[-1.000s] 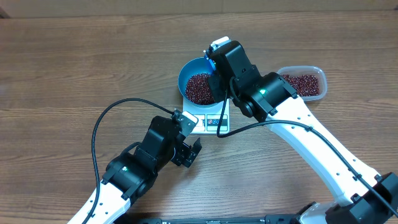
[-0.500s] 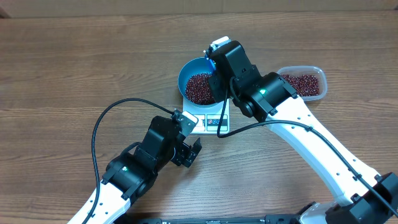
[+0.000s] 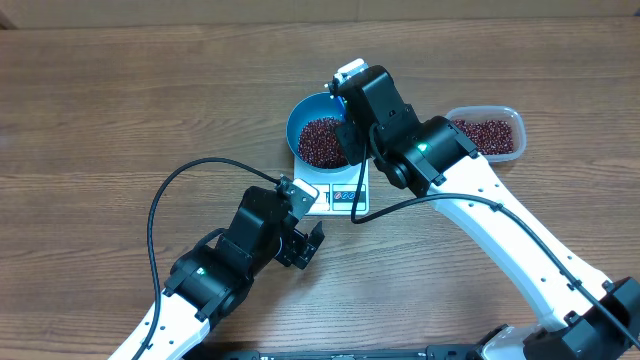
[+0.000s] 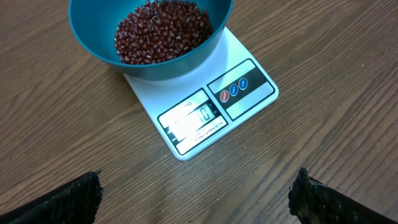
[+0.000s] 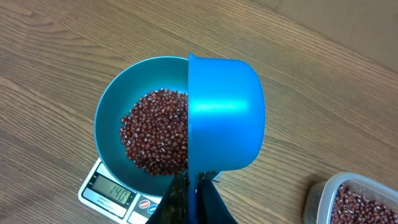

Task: Scoop item into bowl and weigh 150g on scale
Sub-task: 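Hold the tipped blue scoop over the teal bowl, shaking beans out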

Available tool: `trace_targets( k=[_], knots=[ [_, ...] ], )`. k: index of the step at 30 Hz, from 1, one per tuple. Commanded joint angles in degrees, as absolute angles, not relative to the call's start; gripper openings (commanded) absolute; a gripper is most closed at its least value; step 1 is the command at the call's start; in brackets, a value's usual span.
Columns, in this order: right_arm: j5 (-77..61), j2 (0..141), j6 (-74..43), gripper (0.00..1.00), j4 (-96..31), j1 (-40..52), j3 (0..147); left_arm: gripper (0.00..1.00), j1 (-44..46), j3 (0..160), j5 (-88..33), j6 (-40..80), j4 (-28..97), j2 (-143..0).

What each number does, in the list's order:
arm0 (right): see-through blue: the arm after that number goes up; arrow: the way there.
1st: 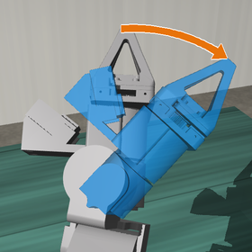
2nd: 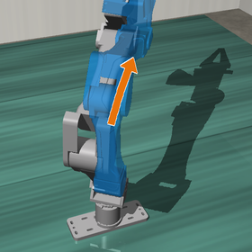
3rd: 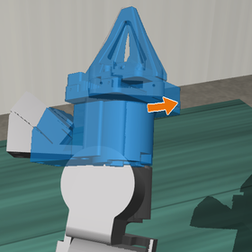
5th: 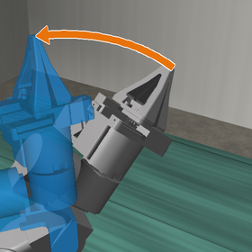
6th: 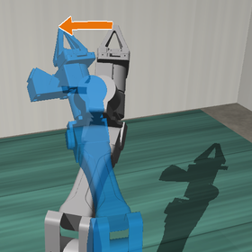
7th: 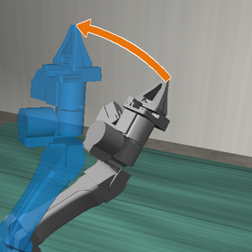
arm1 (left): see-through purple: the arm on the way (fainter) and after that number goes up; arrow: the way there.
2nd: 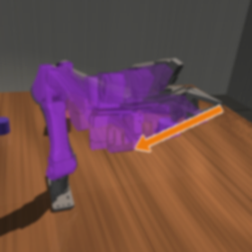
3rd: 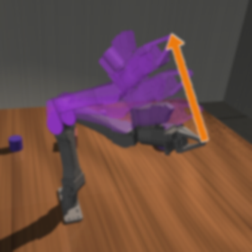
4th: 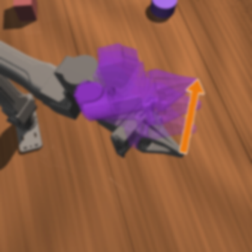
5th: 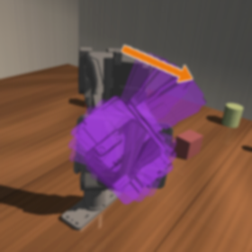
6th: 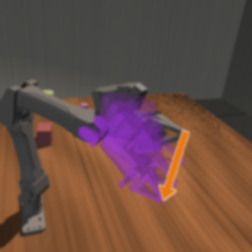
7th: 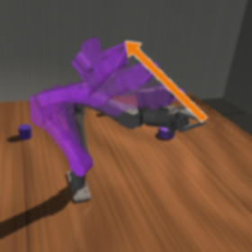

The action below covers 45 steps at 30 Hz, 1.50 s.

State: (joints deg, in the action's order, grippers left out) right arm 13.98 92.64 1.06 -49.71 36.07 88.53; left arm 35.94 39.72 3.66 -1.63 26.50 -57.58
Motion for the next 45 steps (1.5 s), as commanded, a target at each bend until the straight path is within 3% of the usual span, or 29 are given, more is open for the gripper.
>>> trace_targets(
  k=[1, 45],
  knots=[
    [14.98, 91.39, 1.80, 0.04, -49.28, 36.05, 89.76, 1.00, 35.64, 39.35, 3.36, -1.28, 26.37, -56.90],
    [14.98, 91.39, 6.37, 0.04, -49.17, 36.05, 89.76, 1.00, 35.64, 39.35, 3.36, -1.28, 26.37, -56.88]
  ],
)
